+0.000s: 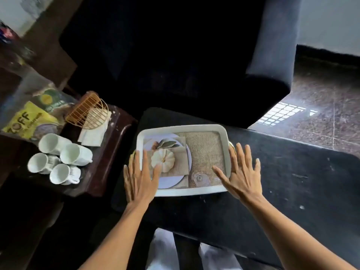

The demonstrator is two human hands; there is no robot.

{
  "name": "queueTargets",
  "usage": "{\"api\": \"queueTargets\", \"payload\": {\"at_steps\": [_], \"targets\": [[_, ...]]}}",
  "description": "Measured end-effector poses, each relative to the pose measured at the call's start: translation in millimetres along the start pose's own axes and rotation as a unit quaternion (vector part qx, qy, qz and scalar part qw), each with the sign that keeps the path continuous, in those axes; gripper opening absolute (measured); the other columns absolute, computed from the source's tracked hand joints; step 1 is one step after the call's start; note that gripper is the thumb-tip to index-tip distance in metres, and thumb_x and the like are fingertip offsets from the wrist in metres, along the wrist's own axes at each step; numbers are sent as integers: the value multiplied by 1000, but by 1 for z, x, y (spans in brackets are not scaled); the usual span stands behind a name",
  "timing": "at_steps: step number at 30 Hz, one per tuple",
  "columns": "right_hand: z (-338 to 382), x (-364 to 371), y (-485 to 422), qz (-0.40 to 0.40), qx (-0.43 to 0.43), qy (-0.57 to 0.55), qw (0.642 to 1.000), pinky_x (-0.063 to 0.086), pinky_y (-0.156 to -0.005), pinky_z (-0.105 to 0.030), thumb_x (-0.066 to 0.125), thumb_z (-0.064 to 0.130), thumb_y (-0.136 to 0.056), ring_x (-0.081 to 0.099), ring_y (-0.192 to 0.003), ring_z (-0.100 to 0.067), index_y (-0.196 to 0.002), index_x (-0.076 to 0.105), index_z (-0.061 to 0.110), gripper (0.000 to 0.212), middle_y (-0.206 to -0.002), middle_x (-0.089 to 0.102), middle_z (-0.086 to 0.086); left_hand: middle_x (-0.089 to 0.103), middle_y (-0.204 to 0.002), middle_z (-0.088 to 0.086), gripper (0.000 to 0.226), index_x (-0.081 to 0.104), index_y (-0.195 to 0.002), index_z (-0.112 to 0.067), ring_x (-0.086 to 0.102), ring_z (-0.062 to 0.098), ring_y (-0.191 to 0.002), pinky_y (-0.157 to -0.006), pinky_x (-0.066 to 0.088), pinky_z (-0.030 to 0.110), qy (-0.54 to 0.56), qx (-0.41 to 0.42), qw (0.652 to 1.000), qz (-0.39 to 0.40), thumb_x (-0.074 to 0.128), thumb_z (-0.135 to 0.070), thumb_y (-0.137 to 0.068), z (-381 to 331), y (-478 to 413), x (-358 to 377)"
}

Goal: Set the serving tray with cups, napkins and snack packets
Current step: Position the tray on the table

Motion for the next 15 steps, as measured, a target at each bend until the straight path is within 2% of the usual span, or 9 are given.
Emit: {"api": "queueTargets", "payload": {"at_steps": [2,3,6,7,9,11,15], "targets": [[0,14,-12,6,8,-3,1000,5,-120,-56,10,86,-85,-18,-152,-24,-158,-7,26,96,-167,-13,0,22,-170,12,71,18,-163,-17,20,32,-157,-126,20,51,19,-26,999,-7,45,-46,-104,20,-16,8],[-1,18,-18,2,14,-7,1000,11,-120,-56,19,82,-88,-10,-154,-26,-159,-2,25,93,-168,-7,-1,22,-170,11,70,19,-163,-17,22,32,-156,-124,23,51,27,-35,999,-7,45,-44,-104,29,-23,13],[-12,21,-30,-54,60,-94,992,40,-105,-55,49,60,-93,27,-144,-35,-155,22,19,79,-160,25,-10,21,-170,8,65,21,-162,-20,27,32,-153,-119,33,50,97,-66,993,7,45,-39,-105,50,-34,28],[-18,21,-35,-68,84,-134,985,43,-101,-54,54,51,-94,34,-138,-37,-151,28,14,73,-155,32,-14,22,-170,8,63,23,-162,-20,27,31,-153,-119,32,49,131,-79,988,2,46,-36,-106,54,-35,30],[-30,27,-48,-72,119,-204,969,39,-101,-48,56,37,-97,41,-130,-38,-141,42,7,56,-144,44,-19,32,-166,9,58,31,-159,-18,30,30,-152,-118,31,47,183,-106,977,-20,49,-30,-106,61,-42,30],[-35,29,-58,-72,127,-235,961,38,-95,-41,54,29,-98,48,-120,-36,-126,55,6,36,-127,58,-19,43,-159,9,52,42,-154,-16,37,31,-148,-117,32,47,214,-128,967,-45,52,-25,-104,67,-48,27],[-36,28,-65,-77,147,-290,942,38,-77,-35,52,23,-100,59,-97,-36,-112,61,4,25,-101,67,-17,60,-141,15,37,60,-138,-12,51,36,-134,-111,38,46,260,-181,946,-73,52,-14,-103,84,-58,28]]}}
Point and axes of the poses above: each hand's wrist, its own y-axis away from the middle knuckle, its own x-axis out of the palm, z = x × y, the point moved 10 cm from there along -y, towards the middle knuckle
